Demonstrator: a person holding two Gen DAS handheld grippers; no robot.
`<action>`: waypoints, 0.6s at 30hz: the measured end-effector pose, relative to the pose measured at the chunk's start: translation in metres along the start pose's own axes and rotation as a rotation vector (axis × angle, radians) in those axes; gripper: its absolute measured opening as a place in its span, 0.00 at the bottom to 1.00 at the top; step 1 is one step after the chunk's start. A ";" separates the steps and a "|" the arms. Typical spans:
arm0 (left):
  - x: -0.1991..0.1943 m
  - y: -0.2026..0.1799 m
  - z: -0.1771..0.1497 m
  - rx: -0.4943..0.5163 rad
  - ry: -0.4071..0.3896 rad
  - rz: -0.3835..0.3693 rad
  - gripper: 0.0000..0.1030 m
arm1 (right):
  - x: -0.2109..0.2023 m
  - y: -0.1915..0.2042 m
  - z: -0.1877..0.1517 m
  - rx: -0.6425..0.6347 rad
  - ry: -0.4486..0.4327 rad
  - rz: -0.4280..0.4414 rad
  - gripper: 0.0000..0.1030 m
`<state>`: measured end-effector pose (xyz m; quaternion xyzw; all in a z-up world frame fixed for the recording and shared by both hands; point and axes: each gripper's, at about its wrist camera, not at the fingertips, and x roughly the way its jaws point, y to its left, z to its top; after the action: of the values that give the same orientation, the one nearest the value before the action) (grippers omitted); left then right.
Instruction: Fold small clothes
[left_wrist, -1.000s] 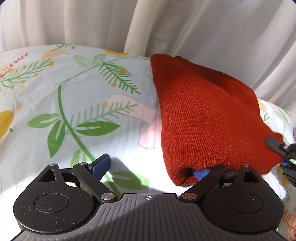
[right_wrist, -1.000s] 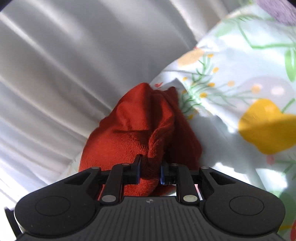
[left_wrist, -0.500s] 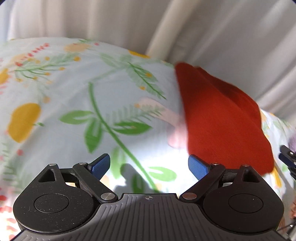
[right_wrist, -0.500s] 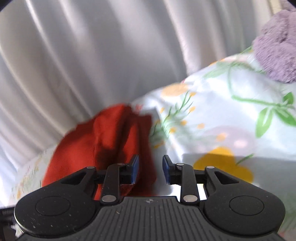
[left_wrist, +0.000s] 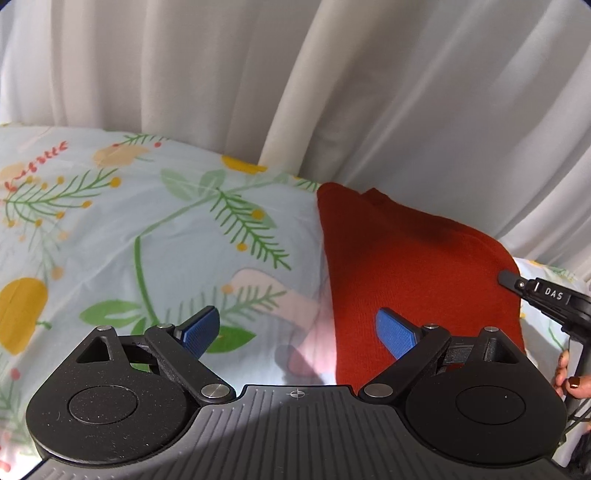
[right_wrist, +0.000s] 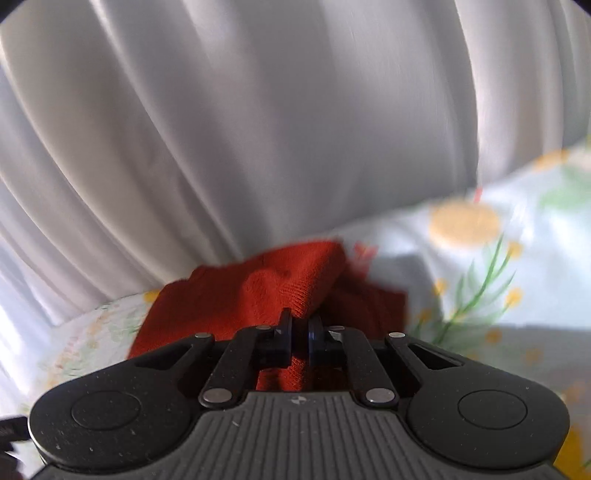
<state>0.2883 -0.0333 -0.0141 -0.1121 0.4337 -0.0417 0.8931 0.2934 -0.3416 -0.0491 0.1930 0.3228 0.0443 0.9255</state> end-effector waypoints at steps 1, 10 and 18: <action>0.003 -0.002 0.000 0.001 0.003 -0.004 0.93 | 0.000 0.002 0.001 -0.032 -0.015 -0.041 0.06; 0.003 0.005 -0.004 -0.010 0.014 -0.058 0.93 | -0.037 -0.013 -0.022 0.094 -0.056 0.009 0.16; 0.021 -0.008 -0.016 0.016 0.019 -0.120 0.93 | -0.056 0.001 -0.078 0.029 0.093 0.075 0.00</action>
<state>0.2893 -0.0477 -0.0374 -0.1303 0.4343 -0.0998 0.8857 0.2019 -0.3265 -0.0723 0.2162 0.3588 0.0831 0.9042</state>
